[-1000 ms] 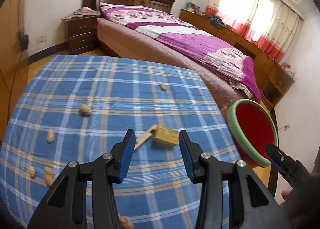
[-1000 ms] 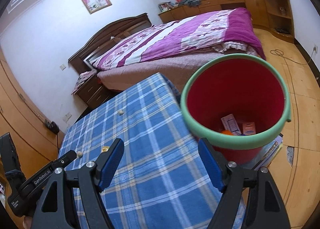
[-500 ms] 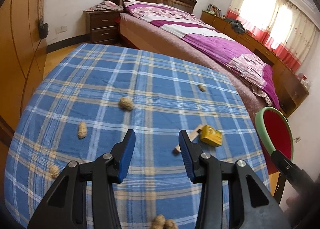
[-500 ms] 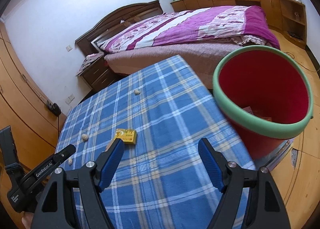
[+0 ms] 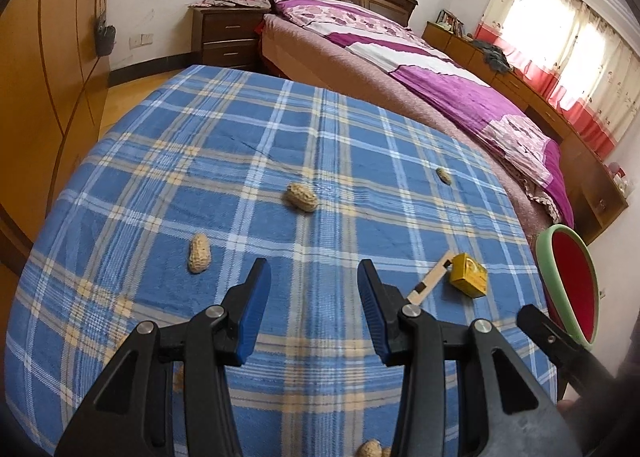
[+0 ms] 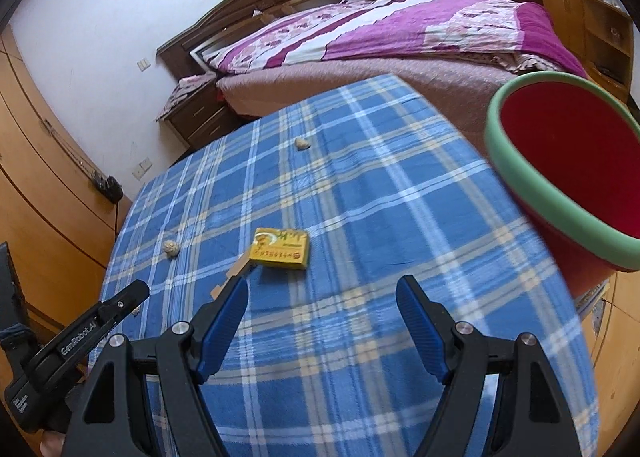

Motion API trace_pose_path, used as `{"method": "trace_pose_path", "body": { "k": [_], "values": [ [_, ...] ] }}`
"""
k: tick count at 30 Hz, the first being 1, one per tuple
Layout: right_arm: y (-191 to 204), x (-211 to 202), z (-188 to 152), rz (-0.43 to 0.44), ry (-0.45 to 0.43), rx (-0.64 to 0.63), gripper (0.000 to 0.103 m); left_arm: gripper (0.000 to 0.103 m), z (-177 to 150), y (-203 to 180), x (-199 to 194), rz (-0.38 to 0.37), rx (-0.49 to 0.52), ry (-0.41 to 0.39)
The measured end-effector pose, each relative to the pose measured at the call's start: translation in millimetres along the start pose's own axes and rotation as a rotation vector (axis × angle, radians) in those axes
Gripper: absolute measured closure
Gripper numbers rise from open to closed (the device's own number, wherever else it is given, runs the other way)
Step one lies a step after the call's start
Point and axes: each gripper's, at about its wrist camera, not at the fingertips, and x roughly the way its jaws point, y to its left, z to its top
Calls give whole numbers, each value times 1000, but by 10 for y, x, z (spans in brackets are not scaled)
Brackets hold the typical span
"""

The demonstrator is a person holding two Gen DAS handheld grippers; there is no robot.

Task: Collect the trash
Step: 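Lower the right tool around the yellow medicine box and close it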

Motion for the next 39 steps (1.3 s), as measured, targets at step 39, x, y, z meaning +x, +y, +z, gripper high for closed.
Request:
{"method": "trace_pose_path", "body": {
  "k": [39],
  "values": [
    [61,202,122,-61,-17,-42,58,58,-62,-276,194,-87,95,54]
  ]
}}
